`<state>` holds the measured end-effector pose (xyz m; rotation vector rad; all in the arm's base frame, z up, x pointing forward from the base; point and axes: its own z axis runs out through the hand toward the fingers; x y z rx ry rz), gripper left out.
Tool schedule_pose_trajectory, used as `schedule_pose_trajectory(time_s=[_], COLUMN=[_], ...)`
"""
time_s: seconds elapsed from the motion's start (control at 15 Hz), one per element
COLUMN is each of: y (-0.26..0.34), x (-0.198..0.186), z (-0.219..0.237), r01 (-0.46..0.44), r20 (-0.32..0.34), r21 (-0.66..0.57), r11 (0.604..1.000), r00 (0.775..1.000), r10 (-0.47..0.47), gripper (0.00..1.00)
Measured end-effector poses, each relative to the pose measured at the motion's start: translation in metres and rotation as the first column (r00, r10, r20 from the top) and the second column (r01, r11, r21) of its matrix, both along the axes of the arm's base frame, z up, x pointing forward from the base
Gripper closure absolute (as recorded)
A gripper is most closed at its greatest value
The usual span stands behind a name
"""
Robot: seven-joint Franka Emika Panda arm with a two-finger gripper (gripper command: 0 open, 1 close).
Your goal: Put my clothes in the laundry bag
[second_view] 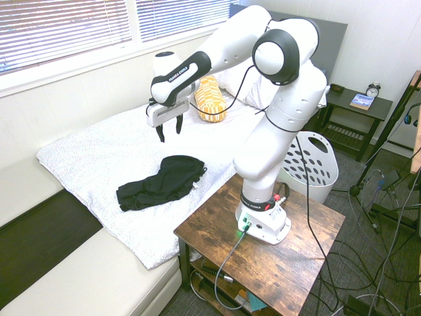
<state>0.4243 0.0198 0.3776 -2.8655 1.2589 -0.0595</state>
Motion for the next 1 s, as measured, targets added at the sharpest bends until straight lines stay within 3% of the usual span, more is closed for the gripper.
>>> schedule_pose_trajectory(time_s=[0.47,1.0], y=[-0.017,-0.074], x=[0.030,0.128], z=[-0.020,-0.143], r01=[-0.002,0.044], r20=[0.038,0.034], r21=[-0.016,-0.029], r11=[1.000,0.999], r00=[0.999,0.998], r10=[0.002,-0.043], gripper=[0.00,0.00])
